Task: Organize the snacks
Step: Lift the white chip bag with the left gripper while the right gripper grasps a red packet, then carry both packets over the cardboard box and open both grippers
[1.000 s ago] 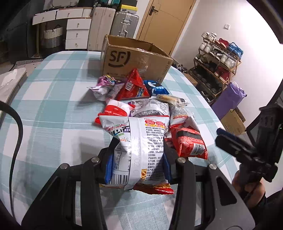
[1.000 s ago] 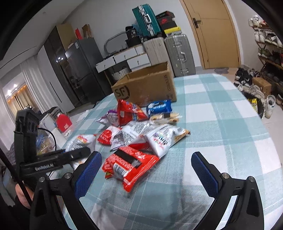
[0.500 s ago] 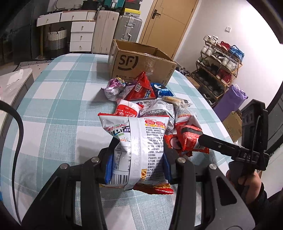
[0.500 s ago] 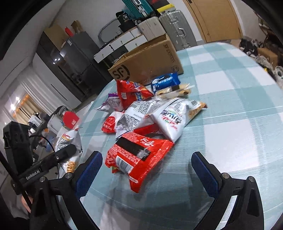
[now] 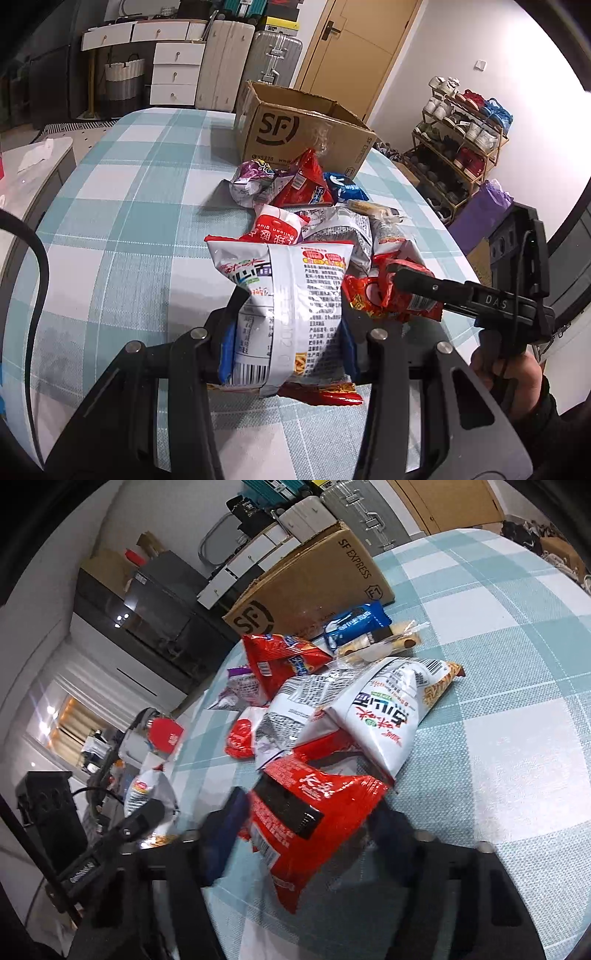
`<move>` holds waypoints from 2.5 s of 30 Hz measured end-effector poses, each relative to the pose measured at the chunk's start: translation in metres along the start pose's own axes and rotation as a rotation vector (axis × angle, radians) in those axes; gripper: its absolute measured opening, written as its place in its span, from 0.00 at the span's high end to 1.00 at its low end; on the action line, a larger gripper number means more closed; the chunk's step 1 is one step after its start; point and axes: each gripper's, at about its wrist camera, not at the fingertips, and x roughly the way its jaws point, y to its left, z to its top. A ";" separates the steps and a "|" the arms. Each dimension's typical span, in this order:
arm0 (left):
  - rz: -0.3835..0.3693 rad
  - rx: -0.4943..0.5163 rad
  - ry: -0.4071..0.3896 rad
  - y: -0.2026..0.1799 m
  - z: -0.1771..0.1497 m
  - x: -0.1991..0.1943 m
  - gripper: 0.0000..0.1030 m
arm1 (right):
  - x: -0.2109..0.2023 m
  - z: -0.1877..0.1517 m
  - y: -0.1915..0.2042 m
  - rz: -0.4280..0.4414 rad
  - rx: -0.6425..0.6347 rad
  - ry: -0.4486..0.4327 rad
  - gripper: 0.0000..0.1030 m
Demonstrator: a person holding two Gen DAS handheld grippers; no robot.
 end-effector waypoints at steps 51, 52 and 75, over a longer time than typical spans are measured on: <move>-0.130 -0.012 -0.030 -0.015 0.075 -0.049 0.60 | -0.121 0.035 0.088 0.143 -0.257 -0.273 0.77; -0.130 0.000 -0.040 -0.019 0.081 -0.053 0.60 | -0.124 0.039 0.090 0.149 -0.257 -0.279 0.77; -0.019 0.101 -0.135 -0.084 0.290 -0.064 0.60 | -0.133 0.196 0.151 0.129 -0.304 -0.346 0.77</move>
